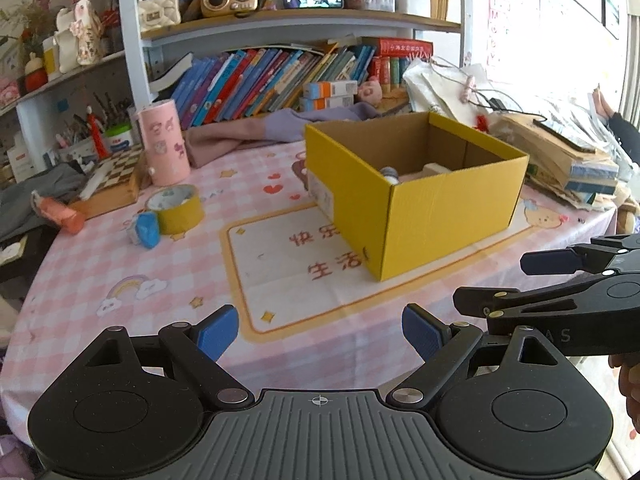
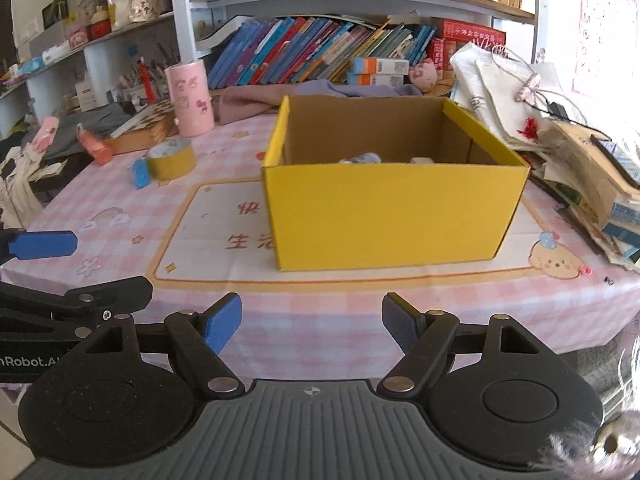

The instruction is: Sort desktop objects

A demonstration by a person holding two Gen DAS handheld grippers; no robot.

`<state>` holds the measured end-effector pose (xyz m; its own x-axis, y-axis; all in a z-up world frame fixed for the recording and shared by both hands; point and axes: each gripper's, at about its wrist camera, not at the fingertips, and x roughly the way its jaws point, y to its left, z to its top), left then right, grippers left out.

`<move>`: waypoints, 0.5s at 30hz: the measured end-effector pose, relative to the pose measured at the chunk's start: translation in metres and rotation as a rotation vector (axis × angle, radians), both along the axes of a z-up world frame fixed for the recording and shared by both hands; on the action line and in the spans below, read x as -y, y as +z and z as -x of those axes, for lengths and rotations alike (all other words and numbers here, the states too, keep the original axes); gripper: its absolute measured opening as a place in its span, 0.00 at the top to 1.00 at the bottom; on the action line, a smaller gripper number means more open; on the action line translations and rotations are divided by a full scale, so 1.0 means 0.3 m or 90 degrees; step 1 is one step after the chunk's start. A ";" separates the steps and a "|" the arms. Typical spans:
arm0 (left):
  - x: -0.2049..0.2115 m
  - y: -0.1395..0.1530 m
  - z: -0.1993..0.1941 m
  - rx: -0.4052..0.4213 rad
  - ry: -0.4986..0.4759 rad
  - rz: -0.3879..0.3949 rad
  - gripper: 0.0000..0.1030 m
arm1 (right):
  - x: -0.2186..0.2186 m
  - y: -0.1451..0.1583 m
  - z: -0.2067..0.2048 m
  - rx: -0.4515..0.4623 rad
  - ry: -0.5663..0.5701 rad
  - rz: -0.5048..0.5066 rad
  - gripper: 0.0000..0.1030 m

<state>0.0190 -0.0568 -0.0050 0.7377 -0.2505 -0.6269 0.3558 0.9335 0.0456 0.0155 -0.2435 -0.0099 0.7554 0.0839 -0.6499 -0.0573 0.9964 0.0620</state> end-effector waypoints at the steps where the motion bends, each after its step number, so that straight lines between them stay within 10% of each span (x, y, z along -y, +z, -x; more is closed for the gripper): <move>1: -0.011 -0.002 0.005 -0.001 0.001 -0.001 0.11 | -0.010 -0.002 0.004 -0.002 0.001 -0.001 0.27; 15: -0.169 -0.025 0.067 -0.006 0.038 -0.010 0.11 | -0.171 -0.025 0.035 -0.016 0.038 -0.012 0.27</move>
